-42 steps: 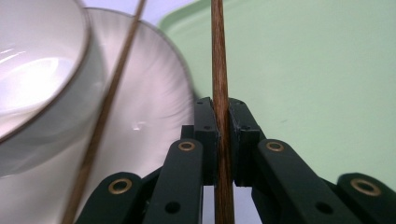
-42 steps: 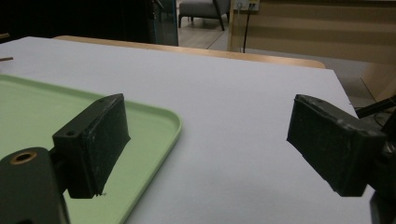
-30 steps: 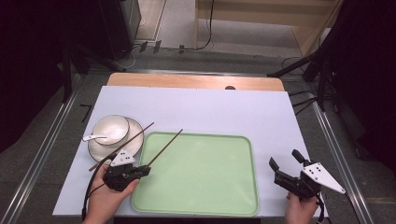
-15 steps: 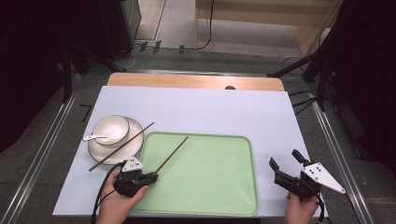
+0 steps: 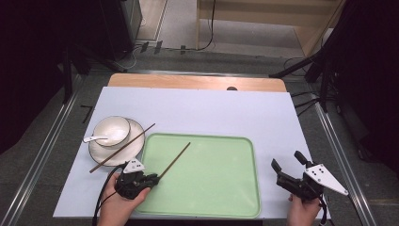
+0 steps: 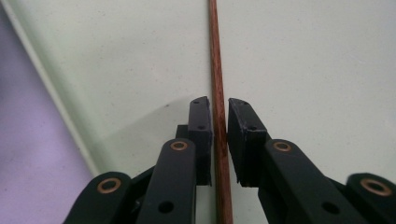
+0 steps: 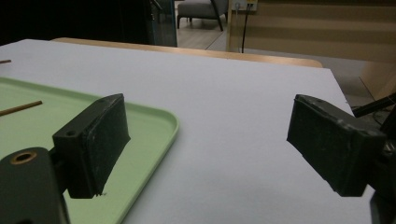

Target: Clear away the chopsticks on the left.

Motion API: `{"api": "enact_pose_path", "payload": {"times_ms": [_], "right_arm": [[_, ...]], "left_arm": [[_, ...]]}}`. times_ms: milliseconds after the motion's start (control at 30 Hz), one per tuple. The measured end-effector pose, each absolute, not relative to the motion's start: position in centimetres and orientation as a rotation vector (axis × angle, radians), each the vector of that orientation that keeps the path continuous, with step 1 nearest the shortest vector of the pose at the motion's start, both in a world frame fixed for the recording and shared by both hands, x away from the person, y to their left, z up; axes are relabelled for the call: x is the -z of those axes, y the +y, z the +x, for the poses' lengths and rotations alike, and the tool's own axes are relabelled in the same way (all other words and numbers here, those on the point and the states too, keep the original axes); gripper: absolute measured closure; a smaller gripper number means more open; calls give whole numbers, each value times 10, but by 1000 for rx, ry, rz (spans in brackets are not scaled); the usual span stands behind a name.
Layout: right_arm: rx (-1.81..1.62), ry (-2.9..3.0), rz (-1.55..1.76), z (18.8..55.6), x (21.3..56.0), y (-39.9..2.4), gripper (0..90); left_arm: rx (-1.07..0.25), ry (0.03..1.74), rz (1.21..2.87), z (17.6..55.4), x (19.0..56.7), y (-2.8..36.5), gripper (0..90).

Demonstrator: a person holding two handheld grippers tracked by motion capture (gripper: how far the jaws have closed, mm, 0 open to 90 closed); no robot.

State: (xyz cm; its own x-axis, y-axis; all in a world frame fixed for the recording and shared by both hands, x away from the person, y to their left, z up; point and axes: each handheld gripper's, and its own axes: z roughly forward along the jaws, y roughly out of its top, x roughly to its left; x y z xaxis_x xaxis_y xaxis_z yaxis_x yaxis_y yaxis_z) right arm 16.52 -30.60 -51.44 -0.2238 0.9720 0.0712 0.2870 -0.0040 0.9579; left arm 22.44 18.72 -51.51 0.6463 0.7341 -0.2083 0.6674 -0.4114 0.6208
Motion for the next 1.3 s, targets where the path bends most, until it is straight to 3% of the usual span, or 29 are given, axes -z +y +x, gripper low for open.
{"api": "enact_pose_path", "payload": {"times_ms": [167, 267, 400, 500, 567, 733, 1300], "right_arm": [[-1261, 1583, 1330, 165, 514, -306, 128], [-1264, 1583, 1334, 166, 515, -306, 128], [-1262, 1586, 1329, 166, 515, -305, 128], [-1261, 1586, 1327, 167, 515, -306, 128], [-1262, 1588, 1334, 167, 516, -306, 128], [-1263, 1589, 1332, 167, 516, -307, 128], [-1268, 1589, 1338, 167, 517, -308, 128]], "left_arm": [[-143, 1089, 2155, 228, 514, 185, 670], [-127, 1060, 2125, 234, 510, 178, 671], [-155, 1003, 2125, 243, 505, 157, 723], [-152, 945, 2143, 250, 505, 141, 849], [-149, 942, 2169, 255, 508, 131, 884], [-205, 949, 2240, 266, 519, 117, 900], [-250, 1137, 2161, 279, 516, 174, 900]]}}
